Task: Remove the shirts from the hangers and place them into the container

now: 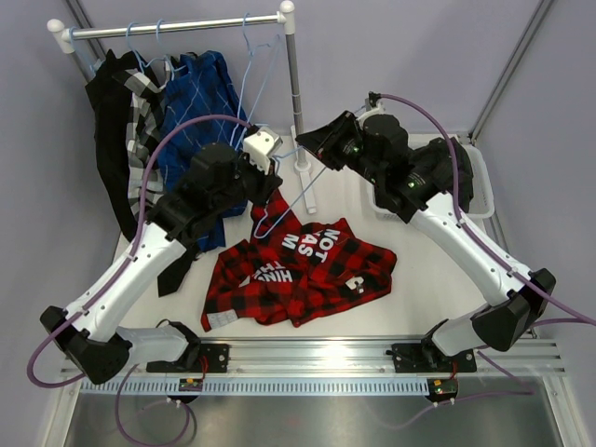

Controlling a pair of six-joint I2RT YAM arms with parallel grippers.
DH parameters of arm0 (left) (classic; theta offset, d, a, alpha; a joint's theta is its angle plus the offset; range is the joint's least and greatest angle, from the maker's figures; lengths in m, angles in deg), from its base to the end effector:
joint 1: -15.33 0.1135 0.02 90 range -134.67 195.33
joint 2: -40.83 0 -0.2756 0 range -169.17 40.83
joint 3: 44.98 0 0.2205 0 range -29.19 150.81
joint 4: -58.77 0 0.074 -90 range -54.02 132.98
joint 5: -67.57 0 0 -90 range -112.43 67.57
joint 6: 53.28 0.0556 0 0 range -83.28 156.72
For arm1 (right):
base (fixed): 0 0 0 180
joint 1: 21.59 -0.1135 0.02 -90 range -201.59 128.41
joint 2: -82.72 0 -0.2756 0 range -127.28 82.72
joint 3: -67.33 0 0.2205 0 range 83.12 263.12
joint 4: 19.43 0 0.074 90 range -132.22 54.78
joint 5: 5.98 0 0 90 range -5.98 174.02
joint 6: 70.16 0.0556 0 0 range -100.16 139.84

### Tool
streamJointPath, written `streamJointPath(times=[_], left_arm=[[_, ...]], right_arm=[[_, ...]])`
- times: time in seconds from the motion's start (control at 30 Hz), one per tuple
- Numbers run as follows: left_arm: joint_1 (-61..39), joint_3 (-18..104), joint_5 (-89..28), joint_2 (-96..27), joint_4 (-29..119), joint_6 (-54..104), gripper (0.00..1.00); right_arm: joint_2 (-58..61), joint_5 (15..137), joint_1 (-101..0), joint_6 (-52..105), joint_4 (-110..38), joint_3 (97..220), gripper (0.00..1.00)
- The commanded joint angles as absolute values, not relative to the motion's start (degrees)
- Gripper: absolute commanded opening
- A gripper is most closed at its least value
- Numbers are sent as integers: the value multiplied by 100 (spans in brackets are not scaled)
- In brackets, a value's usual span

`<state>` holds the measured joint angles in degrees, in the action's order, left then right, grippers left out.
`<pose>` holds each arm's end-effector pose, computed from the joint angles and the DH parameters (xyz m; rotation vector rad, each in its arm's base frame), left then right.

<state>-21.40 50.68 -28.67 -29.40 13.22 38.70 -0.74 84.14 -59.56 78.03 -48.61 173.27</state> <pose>0.1946 -0.1527 0.4231 0.7171 1.8171 -0.5088 0.2532 0.1974 0.4565 0.3268 1.8230 1.2244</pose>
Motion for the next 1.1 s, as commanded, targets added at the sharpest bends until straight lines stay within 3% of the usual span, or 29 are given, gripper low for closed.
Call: streamJointPath(times=[0.0,0.17,0.27,0.3,0.4,0.53,0.63,0.83,1.07], left_arm=[[-2193,4878,-2656,-2807,2038,3804,0],[-2211,4622,-2691,-2737,2417,3769,0],[-2220,4508,-2726,-2728,2478,3751,0],[-2228,4473,-2753,-2728,2496,3751,9],[-2228,4254,-2866,-2632,2644,3742,48],[-2237,3824,-2902,-2439,2864,3734,73],[-2237,3577,-2911,-2246,3092,3733,83],[-2228,2742,-3095,-1771,3699,3733,81],[-2097,2407,-3727,-1542,3920,3524,62]], right_arm=[[-42,8446,-6017,8119,-4428,17347,22],[-16,8464,-6017,8242,-4419,17286,0],[80,8507,-6017,8321,-4252,17154,0],[124,8534,-6017,8338,-4235,17136,0],[195,8604,-6017,8382,-4164,17127,0],[239,8718,-6017,8356,-4146,17171,0],[265,8780,-6017,8347,-4146,17197,0],[362,8780,-5947,8347,-4155,17233,0],[485,8534,-5806,8418,-3997,17154,0]])
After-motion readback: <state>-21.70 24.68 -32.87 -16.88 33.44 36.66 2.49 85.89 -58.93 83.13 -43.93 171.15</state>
